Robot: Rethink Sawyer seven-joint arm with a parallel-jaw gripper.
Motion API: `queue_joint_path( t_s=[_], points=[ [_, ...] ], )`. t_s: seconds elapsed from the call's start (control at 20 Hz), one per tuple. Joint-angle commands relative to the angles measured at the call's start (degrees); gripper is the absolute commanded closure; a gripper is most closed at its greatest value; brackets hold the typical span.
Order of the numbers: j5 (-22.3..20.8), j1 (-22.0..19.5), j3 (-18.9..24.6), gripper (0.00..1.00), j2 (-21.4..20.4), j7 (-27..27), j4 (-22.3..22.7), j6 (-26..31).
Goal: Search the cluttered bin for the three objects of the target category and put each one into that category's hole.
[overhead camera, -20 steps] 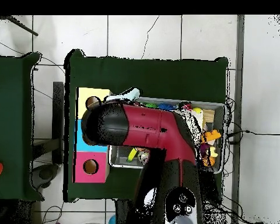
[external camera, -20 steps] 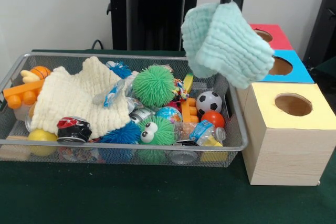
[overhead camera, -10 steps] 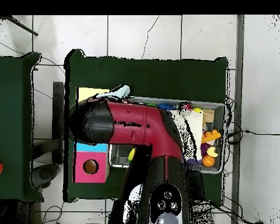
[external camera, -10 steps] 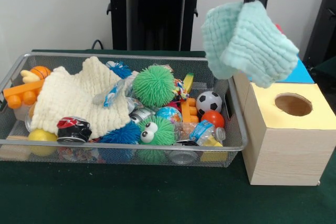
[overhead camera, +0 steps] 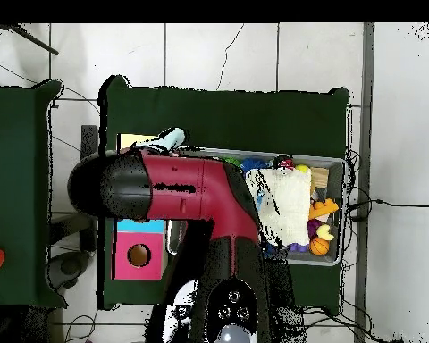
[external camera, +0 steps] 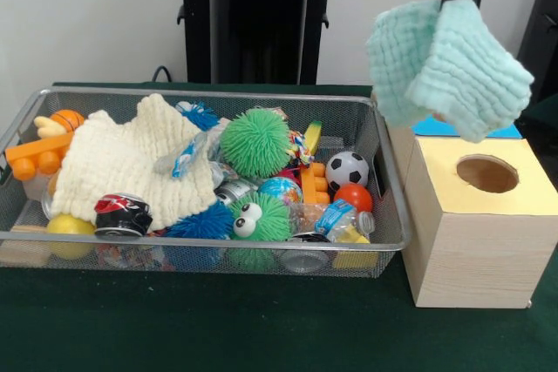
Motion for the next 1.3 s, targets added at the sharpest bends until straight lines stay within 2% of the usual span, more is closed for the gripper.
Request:
queue_joint_path(
  t_s=[0.05,0.9,1.05,1.3],
  points=[
    [2.13,1.3,0.0,1.0,4.25,16.28,-0.78,4.77],
    [2.66,1.83,-1.04,1.0,9.79,15.53,2.29,-6.96],
    [2.98,1.98,-1.24,1.0,10.02,15.27,2.05,-7.02],
    [3.26,4.0,-3.14,1.0,9.82,16.71,-0.2,-2.8]
  ],
)
